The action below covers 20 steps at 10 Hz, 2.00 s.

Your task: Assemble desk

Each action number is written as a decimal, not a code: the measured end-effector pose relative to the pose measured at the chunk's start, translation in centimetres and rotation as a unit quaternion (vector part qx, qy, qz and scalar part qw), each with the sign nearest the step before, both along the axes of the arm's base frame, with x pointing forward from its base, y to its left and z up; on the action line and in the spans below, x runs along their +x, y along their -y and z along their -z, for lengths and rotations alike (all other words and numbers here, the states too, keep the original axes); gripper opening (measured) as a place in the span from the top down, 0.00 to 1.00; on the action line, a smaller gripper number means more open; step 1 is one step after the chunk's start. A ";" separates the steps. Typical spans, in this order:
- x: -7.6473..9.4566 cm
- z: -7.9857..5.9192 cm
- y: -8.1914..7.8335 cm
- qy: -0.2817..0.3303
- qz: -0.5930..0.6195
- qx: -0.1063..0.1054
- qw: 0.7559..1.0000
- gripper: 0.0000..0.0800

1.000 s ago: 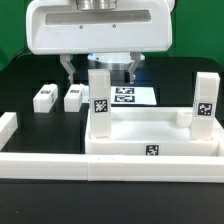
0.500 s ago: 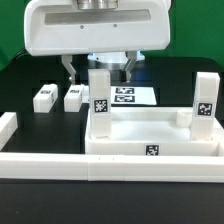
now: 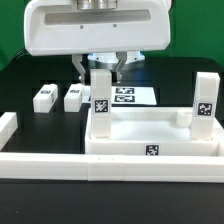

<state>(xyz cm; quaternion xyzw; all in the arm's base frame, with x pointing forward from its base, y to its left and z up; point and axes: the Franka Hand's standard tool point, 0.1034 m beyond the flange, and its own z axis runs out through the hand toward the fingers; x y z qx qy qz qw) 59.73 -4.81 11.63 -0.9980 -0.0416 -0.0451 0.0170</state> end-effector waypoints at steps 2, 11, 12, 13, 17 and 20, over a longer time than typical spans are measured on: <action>0.0 0.0 0.1 -0.002 0.108 0.010 0.994 0.64; -0.2 0.2 -0.3 -0.038 0.637 0.054 0.768 0.64; -0.2 0.2 -0.3 -0.041 0.656 0.057 0.752 0.64; -0.2 0.3 -0.3 -0.042 0.672 0.060 0.737 0.64; -0.2 0.3 -0.2 -0.040 0.639 0.059 0.766 0.33; -0.1 0.3 -0.4 -0.030 0.489 0.048 0.870 0.20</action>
Offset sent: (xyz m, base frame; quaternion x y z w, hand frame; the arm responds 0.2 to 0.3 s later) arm -0.0033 0.0032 0.0045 -0.0145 -0.0290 0.2870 0.9574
